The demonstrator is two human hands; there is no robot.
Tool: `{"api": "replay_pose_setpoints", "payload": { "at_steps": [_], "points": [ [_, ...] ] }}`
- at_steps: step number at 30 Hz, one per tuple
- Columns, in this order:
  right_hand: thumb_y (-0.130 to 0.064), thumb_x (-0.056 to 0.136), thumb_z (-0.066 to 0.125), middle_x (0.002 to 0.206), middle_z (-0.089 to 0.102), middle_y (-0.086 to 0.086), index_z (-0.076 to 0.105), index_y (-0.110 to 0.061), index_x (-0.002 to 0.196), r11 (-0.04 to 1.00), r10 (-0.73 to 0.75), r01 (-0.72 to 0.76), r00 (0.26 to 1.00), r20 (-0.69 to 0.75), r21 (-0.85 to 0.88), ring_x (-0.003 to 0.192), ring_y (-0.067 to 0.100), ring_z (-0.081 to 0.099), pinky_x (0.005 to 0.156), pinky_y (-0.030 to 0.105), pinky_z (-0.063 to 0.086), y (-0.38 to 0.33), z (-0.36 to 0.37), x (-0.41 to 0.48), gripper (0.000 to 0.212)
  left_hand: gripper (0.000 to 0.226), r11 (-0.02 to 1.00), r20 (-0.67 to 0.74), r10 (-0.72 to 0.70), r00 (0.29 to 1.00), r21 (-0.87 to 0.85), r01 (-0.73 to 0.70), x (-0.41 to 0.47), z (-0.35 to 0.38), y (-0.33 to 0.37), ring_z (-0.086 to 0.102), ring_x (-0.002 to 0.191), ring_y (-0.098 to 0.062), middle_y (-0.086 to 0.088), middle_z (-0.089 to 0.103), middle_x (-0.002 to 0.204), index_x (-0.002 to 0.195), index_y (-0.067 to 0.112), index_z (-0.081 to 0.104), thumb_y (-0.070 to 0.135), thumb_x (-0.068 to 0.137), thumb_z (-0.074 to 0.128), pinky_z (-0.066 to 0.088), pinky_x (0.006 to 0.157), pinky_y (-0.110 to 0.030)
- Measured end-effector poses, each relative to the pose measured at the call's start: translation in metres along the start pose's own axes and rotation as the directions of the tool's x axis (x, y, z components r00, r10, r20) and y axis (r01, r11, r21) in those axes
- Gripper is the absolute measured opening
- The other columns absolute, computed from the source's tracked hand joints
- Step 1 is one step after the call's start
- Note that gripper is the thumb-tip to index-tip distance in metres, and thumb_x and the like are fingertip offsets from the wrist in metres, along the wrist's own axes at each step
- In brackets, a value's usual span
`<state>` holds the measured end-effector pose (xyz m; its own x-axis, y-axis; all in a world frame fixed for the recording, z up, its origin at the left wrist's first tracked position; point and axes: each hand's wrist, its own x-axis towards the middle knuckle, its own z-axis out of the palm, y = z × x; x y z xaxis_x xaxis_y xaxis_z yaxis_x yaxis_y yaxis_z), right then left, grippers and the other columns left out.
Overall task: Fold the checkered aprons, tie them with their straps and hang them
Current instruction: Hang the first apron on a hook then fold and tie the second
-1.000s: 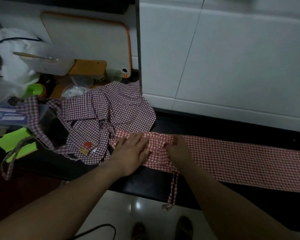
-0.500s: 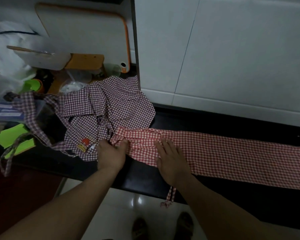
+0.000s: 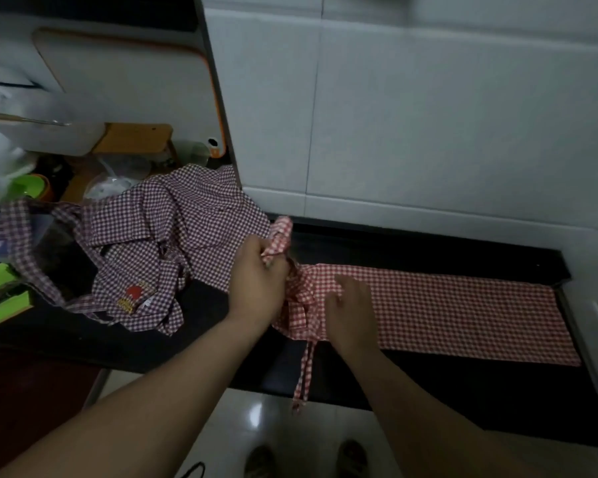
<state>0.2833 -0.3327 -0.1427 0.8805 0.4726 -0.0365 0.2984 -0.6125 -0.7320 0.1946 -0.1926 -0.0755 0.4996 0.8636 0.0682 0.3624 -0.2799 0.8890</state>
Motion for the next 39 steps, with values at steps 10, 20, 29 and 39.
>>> {"api": "replay_pose_setpoints", "payload": {
  "at_steps": [10, 20, 29, 39],
  "points": [
    [-0.033, 0.102, 0.063, 0.117, 0.076, 0.013, 0.073, -0.017, 0.109, 0.559, 0.398, -0.673, 0.730, 0.555, 0.484, 0.100, 0.029, 0.074, 0.092, 0.054, 0.059, 0.052, -0.091, 0.040, 0.020, 0.024, 0.860, 0.473, 0.244, 0.847, 0.298, -0.414, -0.077, 0.115, 0.026, 0.057, 0.093, -0.022, 0.000, 0.057, 0.106, 0.106, 0.021, 0.059, 0.037, 0.088, 0.056, 0.051, 0.080, -0.043],
    [-0.020, 0.099, 0.067, 0.119, 0.070, 0.009, 0.067, -0.014, 0.122, 0.689, 0.462, -0.658, 0.722, 0.515, 0.304, 0.101, 0.027, 0.069, 0.061, 0.034, 0.063, 0.088, -0.091, 0.058, 0.023, 0.071, 0.587, 0.732, -0.006, 0.681, 0.554, -0.590, -0.059, 0.090, -0.066, -0.016, 0.158, -0.012, 0.005, -0.011, 0.173, 0.165, 0.031, -0.008, 0.060, 0.101, 0.002, -0.001, 0.131, -0.046],
    [-0.039, 0.096, 0.062, 0.120, 0.058, -0.002, 0.058, -0.026, 0.127, 0.937, -0.236, 0.234, 0.971, 0.024, -0.258, 0.105, 0.013, 0.058, 0.088, 0.032, 0.053, 0.086, -0.086, 0.043, 0.034, 0.065, 0.525, 0.763, -0.043, 0.645, 0.566, -0.635, -0.056, 0.089, -0.063, -0.029, 0.155, -0.021, -0.003, -0.026, 0.170, 0.154, 0.048, -0.028, 0.063, 0.096, -0.002, -0.017, 0.125, -0.045],
    [-0.035, 0.091, 0.069, 0.116, 0.059, 0.004, 0.062, -0.022, 0.121, 0.783, -0.339, 0.368, 0.928, 0.152, -0.501, 0.107, 0.024, 0.055, 0.093, 0.041, 0.051, 0.093, -0.080, 0.037, 0.033, 0.065, 0.849, 0.397, -0.013, 0.918, 0.489, -0.199, -0.053, 0.079, -0.058, 0.034, 0.149, -0.030, -0.010, 0.034, 0.162, 0.158, 0.022, 0.036, 0.045, 0.101, 0.055, 0.033, 0.121, -0.050]
  ]
}}
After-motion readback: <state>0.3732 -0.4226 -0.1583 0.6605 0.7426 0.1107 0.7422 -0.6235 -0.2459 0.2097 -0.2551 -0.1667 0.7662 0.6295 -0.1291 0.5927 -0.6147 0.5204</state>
